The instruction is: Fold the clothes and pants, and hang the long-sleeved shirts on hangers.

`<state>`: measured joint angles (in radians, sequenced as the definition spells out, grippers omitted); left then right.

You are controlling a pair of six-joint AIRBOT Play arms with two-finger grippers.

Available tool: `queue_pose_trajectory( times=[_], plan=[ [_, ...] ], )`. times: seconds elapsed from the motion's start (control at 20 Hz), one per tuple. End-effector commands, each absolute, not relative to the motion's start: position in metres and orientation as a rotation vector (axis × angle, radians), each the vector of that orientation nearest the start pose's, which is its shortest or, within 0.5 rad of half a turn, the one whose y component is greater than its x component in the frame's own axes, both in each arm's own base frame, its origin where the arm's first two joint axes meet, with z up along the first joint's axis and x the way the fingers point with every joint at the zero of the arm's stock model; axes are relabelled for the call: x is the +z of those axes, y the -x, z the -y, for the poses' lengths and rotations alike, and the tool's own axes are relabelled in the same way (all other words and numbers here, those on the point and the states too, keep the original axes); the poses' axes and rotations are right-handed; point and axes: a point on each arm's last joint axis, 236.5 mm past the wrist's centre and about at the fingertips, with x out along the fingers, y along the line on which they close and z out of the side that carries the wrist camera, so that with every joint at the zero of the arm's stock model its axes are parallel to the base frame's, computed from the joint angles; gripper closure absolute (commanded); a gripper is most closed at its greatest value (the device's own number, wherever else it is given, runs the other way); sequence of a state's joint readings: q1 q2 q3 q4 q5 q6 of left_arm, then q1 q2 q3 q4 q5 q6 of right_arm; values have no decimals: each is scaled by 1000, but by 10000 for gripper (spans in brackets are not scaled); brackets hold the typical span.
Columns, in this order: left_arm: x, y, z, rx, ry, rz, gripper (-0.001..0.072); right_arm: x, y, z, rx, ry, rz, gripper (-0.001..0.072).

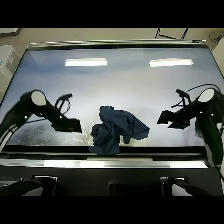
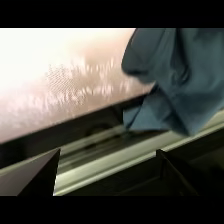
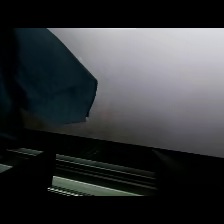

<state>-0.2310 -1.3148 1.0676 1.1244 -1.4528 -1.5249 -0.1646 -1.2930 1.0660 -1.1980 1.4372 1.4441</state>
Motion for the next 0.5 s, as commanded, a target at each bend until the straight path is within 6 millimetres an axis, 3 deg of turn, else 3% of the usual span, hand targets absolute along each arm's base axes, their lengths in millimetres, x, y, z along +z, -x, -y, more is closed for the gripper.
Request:
queue_pose_trajectory(
  times=[0.0, 0.1, 0.25, 0.45],
  plan=[
    [-54, -215, 193, -565, 327, -1755, -13, -46, -305, -45, 224, -436, -1598, 4],
    [-78, -200, 207, -554, 359, -1753, -13, -55, -308, -51, 233, -476, -1611, 4],
    [-95, -184, 215, -544, 355, -1762, -13, -65, -308, -57, 245, -520, -1642, 5],
    [-103, -191, 227, -527, 391, -1696, -13, -70, -308, -58, 244, -529, -1657, 5]
  ],
)
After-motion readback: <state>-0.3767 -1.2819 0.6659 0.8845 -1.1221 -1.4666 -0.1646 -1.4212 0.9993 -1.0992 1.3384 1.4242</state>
